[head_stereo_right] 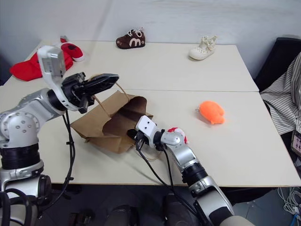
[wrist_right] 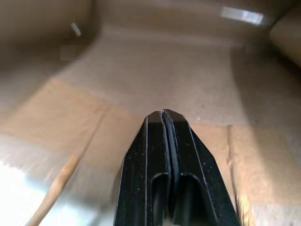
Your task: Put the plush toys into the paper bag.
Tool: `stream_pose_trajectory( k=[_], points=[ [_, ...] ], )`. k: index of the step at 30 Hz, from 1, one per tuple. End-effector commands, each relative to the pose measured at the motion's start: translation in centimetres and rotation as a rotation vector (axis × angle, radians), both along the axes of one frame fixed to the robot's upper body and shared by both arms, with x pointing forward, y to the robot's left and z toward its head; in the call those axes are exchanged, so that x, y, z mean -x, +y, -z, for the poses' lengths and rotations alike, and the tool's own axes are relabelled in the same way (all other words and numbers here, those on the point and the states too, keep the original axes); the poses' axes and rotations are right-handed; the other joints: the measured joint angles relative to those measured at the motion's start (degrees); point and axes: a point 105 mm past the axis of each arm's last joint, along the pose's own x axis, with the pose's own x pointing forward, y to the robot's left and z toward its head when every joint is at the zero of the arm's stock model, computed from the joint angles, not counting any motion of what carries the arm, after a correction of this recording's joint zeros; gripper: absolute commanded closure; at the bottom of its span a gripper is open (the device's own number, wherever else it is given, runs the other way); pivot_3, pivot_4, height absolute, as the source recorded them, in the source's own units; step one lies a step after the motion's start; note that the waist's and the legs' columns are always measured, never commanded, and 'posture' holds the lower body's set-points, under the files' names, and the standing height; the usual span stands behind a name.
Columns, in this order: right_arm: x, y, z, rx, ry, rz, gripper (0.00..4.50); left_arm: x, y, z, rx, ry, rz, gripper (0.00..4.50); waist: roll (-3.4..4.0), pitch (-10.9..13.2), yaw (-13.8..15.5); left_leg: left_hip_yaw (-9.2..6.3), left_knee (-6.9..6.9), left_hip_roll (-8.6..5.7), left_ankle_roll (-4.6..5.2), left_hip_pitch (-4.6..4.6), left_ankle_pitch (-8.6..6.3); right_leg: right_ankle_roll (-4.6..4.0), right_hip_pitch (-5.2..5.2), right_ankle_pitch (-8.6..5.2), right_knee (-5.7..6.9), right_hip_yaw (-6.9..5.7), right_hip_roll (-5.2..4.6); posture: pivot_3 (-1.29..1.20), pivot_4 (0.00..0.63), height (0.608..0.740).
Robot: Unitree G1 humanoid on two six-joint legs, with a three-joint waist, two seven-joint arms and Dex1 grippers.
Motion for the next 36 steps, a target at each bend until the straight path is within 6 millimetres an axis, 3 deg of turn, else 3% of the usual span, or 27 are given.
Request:
stream_pose_trajectory(
  k=[1,3,5,8,11,17,20,24,27,34,36],
  points=[
    [1.3,-1.0,-2.5,-0.043,-0.063,-0.047,3.53,0.4,-0.2,-0.8,0.006,-0.059,0.005,4.5,0.02,0.02,-0.01,0.0,-0.01,0.0,-0.01,0.01,0.0,0.0,0.0,0.0,-0.01,0.0,0.0,0.0,0.15,0.74],
    [1.7,-2.7,-4.1,-0.108,-0.099,-0.017,2.83,0.4,-0.3,-0.7,0.004,-0.058,0.014,4.5,0.04,0.03,0.1,-0.02,-0.02,0.01,-0.02,0.0,-0.01,0.0,0.0,0.0,-0.04,-0.01,0.02,0.0,0.15,0.74],
    [3.3,-5.6,-7.2,-0.255,-0.177,-0.018,2.18,0.3,-0.4,-0.7,0.007,-0.055,0.025,4.5,0.08,0.05,0.21,-0.03,-0.04,0.0,-0.02,-0.03,-0.01,0.0,0.0,0.0,-0.07,-0.01,0.01,0.0,0.15,0.74],
    [4.6,-9.9,-9.2,-0.432,-0.127,0.064,1.22,0.4,-0.4,-0.6,0.008,-0.055,0.036,4.5,0.08,0.06,0.77,-0.09,-0.06,-0.02,0.0,-0.1,-0.02,0.01,0.02,0.0,-0.2,-0.07,0.0,0.0,0.15,0.74],
    [5.7,-15.4,-8.2,-0.387,-0.167,0.251,0.15,0.4,-0.5,-0.4,0.008,-0.057,0.046,4.5,0.08,0.05,1.51,-0.1,-0.06,-0.03,0.03,-0.08,-0.03,0.05,0.08,0.02,-0.28,-0.07,0.0,0.0,0.15,0.74],
    [8.5,-26.2,-3.8,-0.057,-0.263,0.718,0.07,0.3,-0.6,-0.1,-0.002,-0.064,0.05,4.5,0.12,0.08,1.78,-0.06,-0.12,-0.1,0.06,-0.03,-0.04,0.11,0.14,0.06,-0.42,0.04,0.05,0.0,0.15,0.74],
    [9.9,-29.6,-1.7,0.013,-0.249,0.888,0.07,0.2,-0.7,0.1,0.006,-0.057,0.05,4.5,0.13,0.09,1.58,-0.01,-0.16,-0.09,0.05,0.05,-0.04,0.13,0.19,0.07,-0.44,0.1,0.1,0.0,0.15,0.74],
    [8.1,-29.1,-0.9,0.05,-0.233,0.885,0.07,0.4,-1.3,0.5,-0.021,-0.05,0.083,4.5,0.17,0.11,0.76,0.11,-0.2,-0.05,0.01,0.18,-0.02,0.13,0.2,0.07,-0.4,0.25,0.18,0.0,0.15,0.74],
    [4.8,-27.6,-1.7,0.031,-0.219,0.824,0.07,0.2,-1.4,0.1,-0.012,-0.059,0.076,4.5,0.27,0.17,-0.06,0.16,-0.16,-0.06,-0.01,0.24,0.0,0.13,0.2,0.08,-0.26,0.31,0.18,0.0,0.15,0.74],
    [-4.4,-27.2,-1.5,0.173,-0.137,0.876,0.07,0.4,-2.0,0.3,-0.011,-0.047,0.099,4.5,0.6,0.41,0.16,0.09,-0.17,-0.05,-0.05,0.16,0.06,0.1,0.11,0.06,-0.27,0.29,0.21,0.0,0.15,0.74],
    [-5.9,-27.1,-1.5,0.218,-0.135,0.883,0.46,0.4,-2.0,0.2,-0.011,-0.046,0.095,4.5,0.75,0.55,0.17,0.11,-0.16,-0.06,-0.02,0.12,0.08,0.1,0.08,0.06,-0.28,0.29,0.19,0.0,0.15,0.74]
  ],
)
